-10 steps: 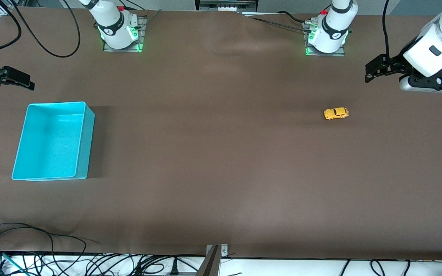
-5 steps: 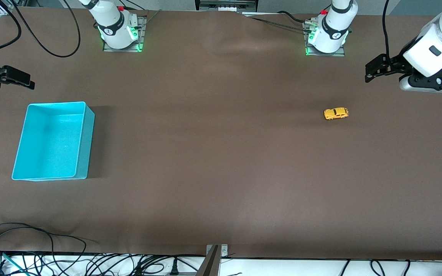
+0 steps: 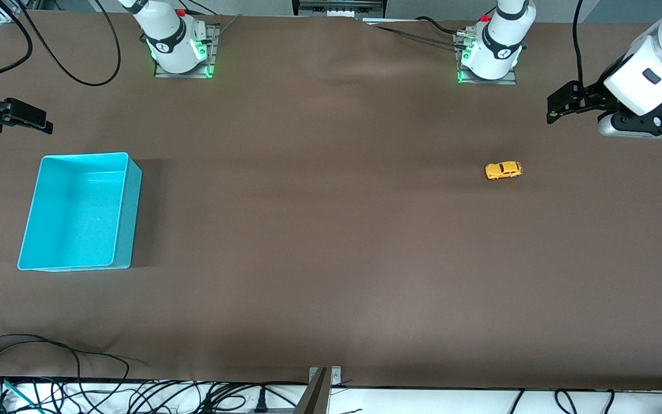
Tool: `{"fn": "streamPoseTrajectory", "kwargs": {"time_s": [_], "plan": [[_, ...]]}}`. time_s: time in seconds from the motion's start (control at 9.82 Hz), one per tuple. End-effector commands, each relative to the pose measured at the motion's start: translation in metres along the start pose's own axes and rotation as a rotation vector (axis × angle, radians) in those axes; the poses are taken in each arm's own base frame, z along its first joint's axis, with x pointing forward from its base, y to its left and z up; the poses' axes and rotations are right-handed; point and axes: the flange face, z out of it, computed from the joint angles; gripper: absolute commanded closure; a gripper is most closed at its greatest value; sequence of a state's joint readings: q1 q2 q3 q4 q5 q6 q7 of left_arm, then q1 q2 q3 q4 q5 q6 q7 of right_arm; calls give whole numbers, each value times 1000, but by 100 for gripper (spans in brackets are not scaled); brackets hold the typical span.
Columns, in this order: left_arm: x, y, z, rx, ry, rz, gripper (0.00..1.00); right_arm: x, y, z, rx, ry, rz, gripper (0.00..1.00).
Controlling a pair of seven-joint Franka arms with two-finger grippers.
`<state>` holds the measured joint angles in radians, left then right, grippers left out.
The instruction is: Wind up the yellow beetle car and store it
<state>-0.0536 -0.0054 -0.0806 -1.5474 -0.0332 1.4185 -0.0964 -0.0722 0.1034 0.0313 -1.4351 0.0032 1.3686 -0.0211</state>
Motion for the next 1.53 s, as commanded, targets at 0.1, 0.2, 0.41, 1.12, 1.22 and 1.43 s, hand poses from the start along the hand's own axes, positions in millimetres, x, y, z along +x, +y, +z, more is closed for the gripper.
{"fn": "streamPoseTrajectory", "kwargs": {"time_s": [0.1, 0.2, 0.41, 1.12, 1.22, 1.43], "plan": [[-2, -2, -7, -10, -1, 15, 0, -3, 2, -5, 22, -4, -15, 0], [-2, -3, -6, -10, -4, 15, 0, -3, 2, -5, 22, -3, -15, 0], [-2, -3, -5, -10, -11, 12, 0, -2, 2, -4, 22, -6, -15, 0], [-16, -1, 9, -1, -44, 22, 0, -3, 3, -3, 22, -13, -15, 0], [-15, -1, 14, -1, -55, 23, 0, -3, 3, -3, 21, -13, -32, 0], [-11, -2, 39, -2, -87, 91, 0, -3, 6, -4, 22, -11, -61, 0]]}}
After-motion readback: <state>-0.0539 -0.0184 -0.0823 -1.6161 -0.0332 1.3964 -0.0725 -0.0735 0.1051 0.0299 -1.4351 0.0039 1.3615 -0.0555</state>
